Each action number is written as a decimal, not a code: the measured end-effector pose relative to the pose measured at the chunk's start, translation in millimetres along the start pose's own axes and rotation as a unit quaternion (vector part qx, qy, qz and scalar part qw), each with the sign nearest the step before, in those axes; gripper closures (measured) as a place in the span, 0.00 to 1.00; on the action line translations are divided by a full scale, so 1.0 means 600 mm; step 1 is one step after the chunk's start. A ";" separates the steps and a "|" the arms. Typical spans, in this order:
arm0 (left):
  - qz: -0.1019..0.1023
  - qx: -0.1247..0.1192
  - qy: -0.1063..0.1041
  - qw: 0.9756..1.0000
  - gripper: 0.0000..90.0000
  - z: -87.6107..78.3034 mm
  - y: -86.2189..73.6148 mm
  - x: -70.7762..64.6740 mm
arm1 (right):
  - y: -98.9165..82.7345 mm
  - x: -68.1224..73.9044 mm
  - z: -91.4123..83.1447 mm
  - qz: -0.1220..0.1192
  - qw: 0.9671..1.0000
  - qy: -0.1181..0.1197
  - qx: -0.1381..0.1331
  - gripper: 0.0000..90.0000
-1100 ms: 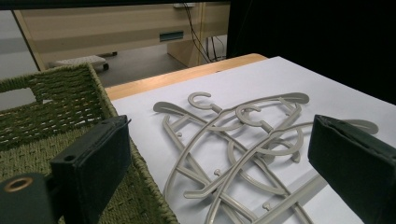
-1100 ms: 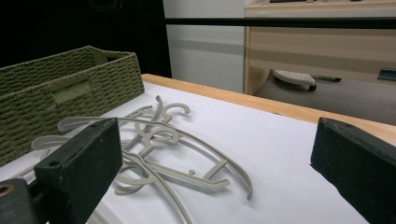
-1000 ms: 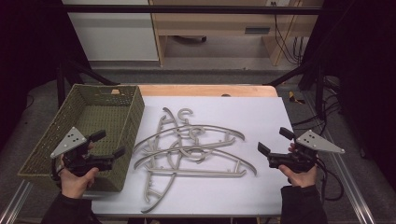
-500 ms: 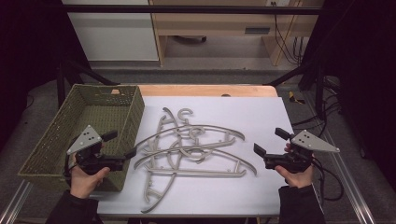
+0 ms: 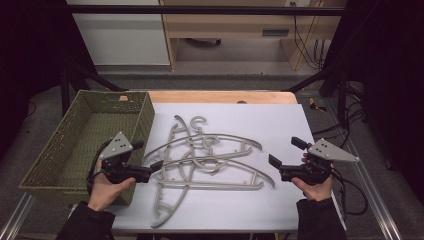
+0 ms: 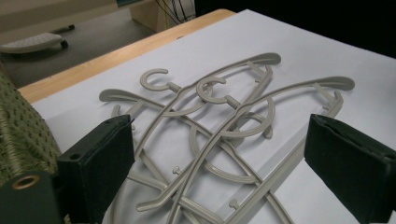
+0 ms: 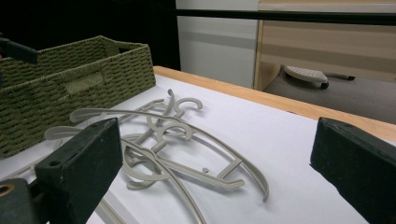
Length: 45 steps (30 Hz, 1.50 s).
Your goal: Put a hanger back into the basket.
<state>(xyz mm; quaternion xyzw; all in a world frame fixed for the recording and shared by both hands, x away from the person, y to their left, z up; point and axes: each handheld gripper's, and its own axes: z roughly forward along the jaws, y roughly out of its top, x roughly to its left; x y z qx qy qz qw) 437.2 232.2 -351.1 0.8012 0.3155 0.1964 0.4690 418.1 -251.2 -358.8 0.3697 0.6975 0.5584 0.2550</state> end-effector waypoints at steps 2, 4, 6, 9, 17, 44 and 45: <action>0.003 0.006 -0.002 1.000 0.10 0.006 0.002 -0.001 | 0.000 0.000 0.000 0.000 1.000 0.000 0.000 0.03; 0.008 0.013 -0.001 1.000 0.12 0.022 0.009 -0.003 | 0.000 0.000 0.000 0.000 1.000 0.001 0.000 0.03; 0.007 0.016 -0.005 1.000 0.13 0.027 0.012 -0.003 | 0.000 0.000 0.000 0.000 1.000 0.001 0.002 0.03; 0.017 0.034 -0.011 0.999 0.13 0.047 0.020 -0.007 | -0.001 0.000 0.002 -0.003 1.000 0.002 0.001 0.03; 0.038 0.091 -0.011 0.995 0.17 0.111 0.023 -0.017 | -0.001 0.001 0.004 -0.003 1.000 0.003 0.005 0.03; 0.025 0.227 0.007 0.974 0.53 0.250 -0.045 0.002 | -0.008 0.001 0.013 -0.002 1.000 0.003 0.017 0.03; 0.027 0.229 0.009 0.973 0.56 0.253 -0.046 0.002 | -0.008 0.001 0.014 -0.002 1.000 0.003 0.017 0.03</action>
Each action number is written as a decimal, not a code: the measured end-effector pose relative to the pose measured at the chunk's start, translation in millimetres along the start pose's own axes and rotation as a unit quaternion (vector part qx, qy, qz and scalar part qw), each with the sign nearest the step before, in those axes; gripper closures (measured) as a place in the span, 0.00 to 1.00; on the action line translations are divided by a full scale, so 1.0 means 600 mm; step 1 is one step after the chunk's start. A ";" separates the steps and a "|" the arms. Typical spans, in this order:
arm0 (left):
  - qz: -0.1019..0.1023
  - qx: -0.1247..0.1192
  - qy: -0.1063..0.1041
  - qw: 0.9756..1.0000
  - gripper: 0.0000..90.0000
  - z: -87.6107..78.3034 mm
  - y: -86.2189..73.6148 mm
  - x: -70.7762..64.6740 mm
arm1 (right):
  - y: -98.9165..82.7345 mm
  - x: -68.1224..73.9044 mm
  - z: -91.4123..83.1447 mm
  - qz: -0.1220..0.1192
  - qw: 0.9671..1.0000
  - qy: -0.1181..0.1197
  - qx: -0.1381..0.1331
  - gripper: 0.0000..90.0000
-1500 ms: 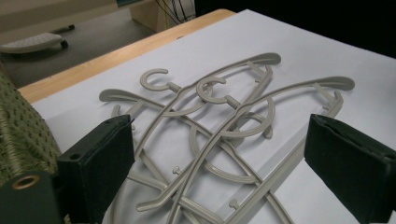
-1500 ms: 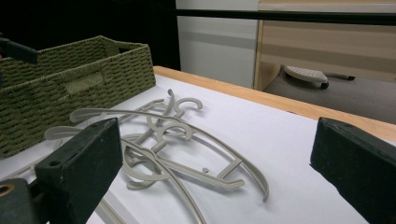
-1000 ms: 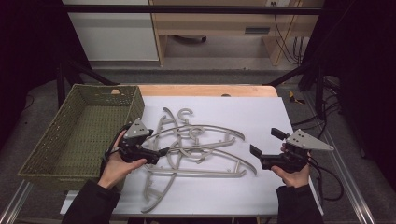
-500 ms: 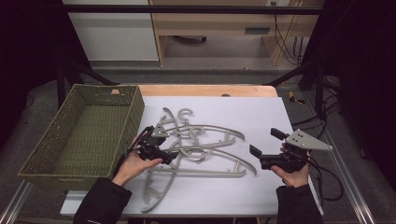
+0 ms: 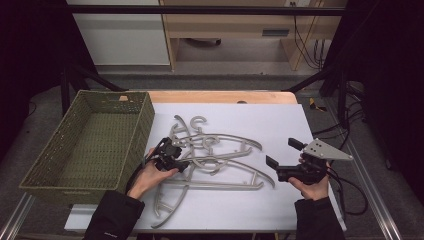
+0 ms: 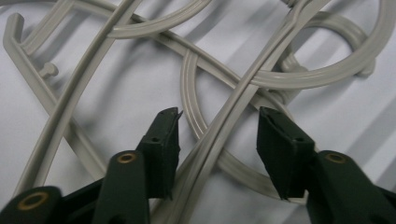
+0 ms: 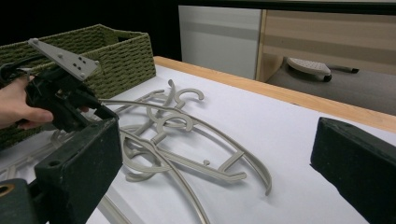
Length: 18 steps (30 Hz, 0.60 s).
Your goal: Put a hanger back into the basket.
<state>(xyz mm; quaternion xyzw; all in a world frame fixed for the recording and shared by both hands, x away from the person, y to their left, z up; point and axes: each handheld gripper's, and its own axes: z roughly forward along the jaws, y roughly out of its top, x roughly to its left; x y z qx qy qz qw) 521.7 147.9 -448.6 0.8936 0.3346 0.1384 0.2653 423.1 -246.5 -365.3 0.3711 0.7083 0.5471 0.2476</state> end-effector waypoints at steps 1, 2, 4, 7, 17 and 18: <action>0.001 0.001 0.002 1.000 0.58 0.002 0.000 0.000 | 0.000 0.000 0.000 0.000 1.000 0.000 0.000 0.03; 0.002 0.004 0.007 1.000 0.59 0.004 0.000 0.000 | 0.000 0.000 0.000 0.000 1.000 0.000 0.000 0.03; 0.006 0.009 0.008 1.000 0.62 0.009 -0.001 0.000 | 0.000 0.000 0.001 0.000 1.000 -0.001 0.000 0.03; 0.016 0.015 0.020 1.000 0.67 0.012 -0.001 -0.005 | 0.000 0.000 0.000 -0.001 1.000 0.000 0.001 0.03; 0.030 0.025 0.019 0.999 0.71 0.004 0.000 -0.012 | 0.001 -0.002 -0.003 -0.002 1.000 -0.003 -0.001 0.03; 0.028 0.025 0.016 0.999 0.71 0.004 -0.001 -0.012 | 0.001 -0.002 -0.003 -0.002 1.000 -0.002 -0.002 0.03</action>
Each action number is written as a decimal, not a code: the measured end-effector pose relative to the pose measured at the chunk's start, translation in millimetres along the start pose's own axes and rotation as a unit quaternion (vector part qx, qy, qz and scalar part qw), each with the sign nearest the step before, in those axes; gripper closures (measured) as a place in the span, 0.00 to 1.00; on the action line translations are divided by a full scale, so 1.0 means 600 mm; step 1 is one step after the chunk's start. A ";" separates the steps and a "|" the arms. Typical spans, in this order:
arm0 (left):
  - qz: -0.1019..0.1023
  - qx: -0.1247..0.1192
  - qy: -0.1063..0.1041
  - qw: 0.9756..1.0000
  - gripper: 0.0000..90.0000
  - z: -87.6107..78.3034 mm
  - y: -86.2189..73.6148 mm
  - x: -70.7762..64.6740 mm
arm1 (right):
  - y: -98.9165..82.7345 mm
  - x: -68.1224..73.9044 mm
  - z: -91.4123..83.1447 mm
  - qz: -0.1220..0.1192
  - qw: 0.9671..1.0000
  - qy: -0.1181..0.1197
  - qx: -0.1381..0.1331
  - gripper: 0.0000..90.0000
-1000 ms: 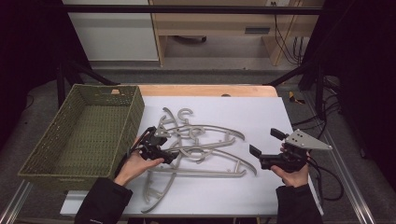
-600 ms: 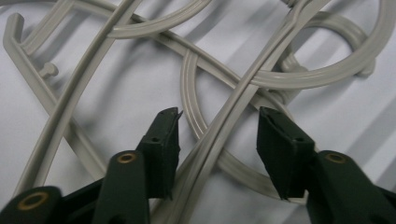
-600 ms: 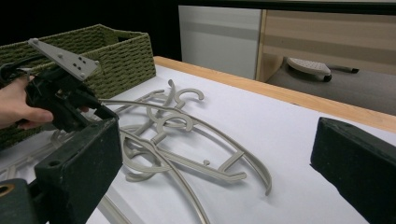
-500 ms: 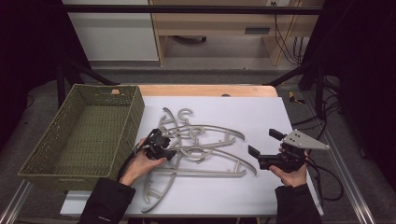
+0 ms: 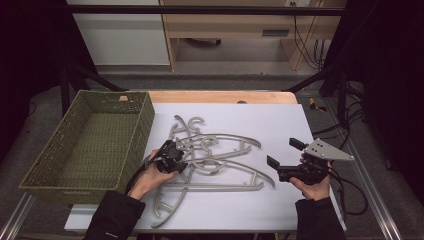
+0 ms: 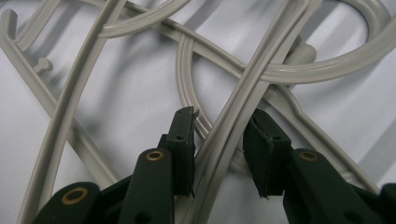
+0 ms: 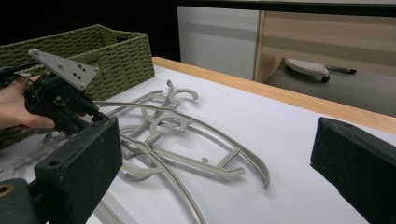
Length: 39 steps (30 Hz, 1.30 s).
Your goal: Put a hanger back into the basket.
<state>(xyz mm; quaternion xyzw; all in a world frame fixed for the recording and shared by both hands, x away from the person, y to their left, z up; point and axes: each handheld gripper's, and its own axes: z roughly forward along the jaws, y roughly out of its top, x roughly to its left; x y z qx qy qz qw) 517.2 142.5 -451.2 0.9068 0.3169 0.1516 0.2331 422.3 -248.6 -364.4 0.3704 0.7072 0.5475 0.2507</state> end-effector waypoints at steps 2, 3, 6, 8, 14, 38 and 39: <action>-0.002 0.000 -0.001 1.000 0.71 0.000 0.000 0.000 | 0.000 0.000 0.000 0.000 1.000 0.000 0.000 0.03; -0.003 0.001 -0.001 1.000 0.71 0.000 0.000 0.000 | 0.000 0.000 0.000 0.000 1.000 0.000 0.001 0.03; -0.004 0.003 -0.008 1.000 0.71 -0.002 0.000 0.001 | 0.000 0.000 0.000 0.000 1.000 0.000 0.001 0.03; -0.006 0.004 -0.011 1.000 0.71 -0.003 0.000 0.002 | 0.000 0.000 0.000 0.000 1.000 0.001 0.000 0.03; -0.009 0.003 -0.013 1.000 0.72 -0.006 -0.001 0.001 | 0.000 0.000 -0.001 -0.001 1.000 0.000 0.000 0.03; 0.018 0.013 -0.015 1.000 0.84 -0.029 0.002 -0.015 | 0.000 -0.001 -0.001 -0.002 1.000 0.001 0.002 0.03; 0.018 0.013 -0.015 1.000 0.85 -0.029 0.002 -0.015 | 0.000 -0.001 -0.001 -0.002 1.000 0.001 0.002 0.03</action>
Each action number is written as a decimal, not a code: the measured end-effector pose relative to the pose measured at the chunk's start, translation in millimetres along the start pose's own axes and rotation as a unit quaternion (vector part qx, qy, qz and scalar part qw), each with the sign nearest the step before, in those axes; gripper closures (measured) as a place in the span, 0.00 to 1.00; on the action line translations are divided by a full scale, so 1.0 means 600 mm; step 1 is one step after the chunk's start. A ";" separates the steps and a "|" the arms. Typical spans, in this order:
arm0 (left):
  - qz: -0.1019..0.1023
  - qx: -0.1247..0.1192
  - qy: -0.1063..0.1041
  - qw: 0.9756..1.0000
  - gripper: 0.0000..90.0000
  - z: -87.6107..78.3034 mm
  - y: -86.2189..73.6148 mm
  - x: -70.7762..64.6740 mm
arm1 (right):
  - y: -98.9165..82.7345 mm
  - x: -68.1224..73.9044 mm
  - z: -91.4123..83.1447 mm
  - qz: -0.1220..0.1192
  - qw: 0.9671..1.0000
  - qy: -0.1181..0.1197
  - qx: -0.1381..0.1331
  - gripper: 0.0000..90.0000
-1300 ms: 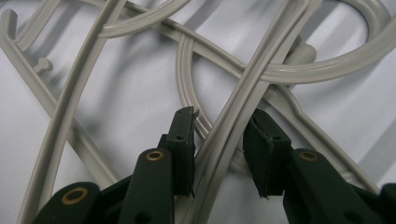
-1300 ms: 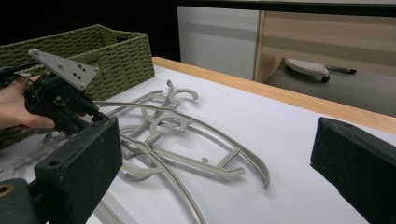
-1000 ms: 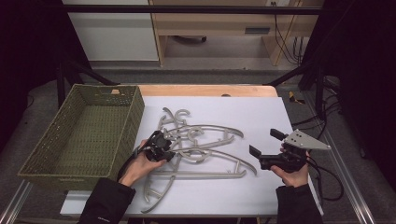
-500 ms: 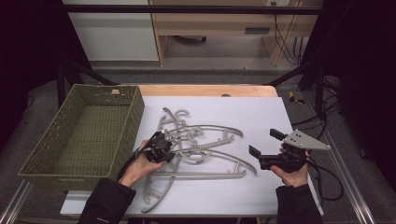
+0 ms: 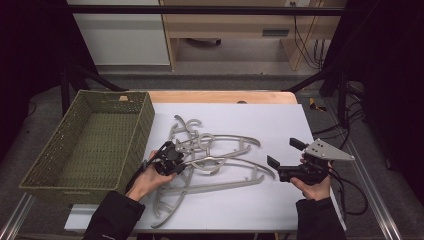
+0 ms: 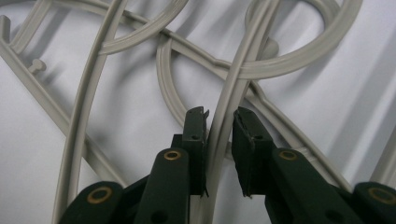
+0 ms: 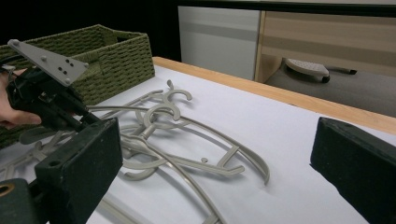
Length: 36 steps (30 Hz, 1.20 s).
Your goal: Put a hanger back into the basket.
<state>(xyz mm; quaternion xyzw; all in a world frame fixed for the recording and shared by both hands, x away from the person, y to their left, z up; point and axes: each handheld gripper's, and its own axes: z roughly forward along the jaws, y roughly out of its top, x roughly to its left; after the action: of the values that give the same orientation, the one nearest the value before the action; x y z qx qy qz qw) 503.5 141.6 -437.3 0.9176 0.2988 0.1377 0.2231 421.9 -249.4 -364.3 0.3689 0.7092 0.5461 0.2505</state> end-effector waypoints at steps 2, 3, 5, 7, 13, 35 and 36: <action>0.007 0.002 0.000 1.000 0.87 -0.001 0.000 -0.002 | 0.000 0.001 0.001 0.001 1.000 0.000 0.001 0.03; 0.008 -0.001 0.000 1.000 0.87 -0.001 0.001 -0.005 | 0.000 0.001 0.001 0.000 1.000 -0.001 0.001 0.03; -0.003 -0.010 -0.003 1.000 0.90 -0.004 0.002 -0.008 | -0.001 0.001 0.002 0.000 1.000 0.000 0.003 0.03; -0.003 -0.014 0.003 1.000 0.91 -0.008 0.002 -0.007 | -0.001 0.001 0.002 0.001 1.000 -0.001 0.003 0.03; -0.002 -0.010 0.007 1.000 0.90 0.000 0.002 -0.009 | -0.001 0.001 0.003 0.001 1.000 0.001 0.004 0.03; -0.016 -0.039 -0.016 0.999 0.90 0.003 0.006 -0.011 | -0.002 0.002 0.006 0.001 1.000 0.004 0.007 0.03; -0.017 -0.044 -0.019 0.999 0.90 -0.001 0.006 -0.010 | -0.002 0.002 0.005 0.002 1.000 0.004 0.006 0.03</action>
<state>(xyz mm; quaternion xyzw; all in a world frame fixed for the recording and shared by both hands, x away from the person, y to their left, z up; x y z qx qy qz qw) 500.4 135.5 -435.7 0.9041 0.3043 0.1293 0.2708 423.5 -246.8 -366.0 0.3695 0.7129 0.5436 0.2444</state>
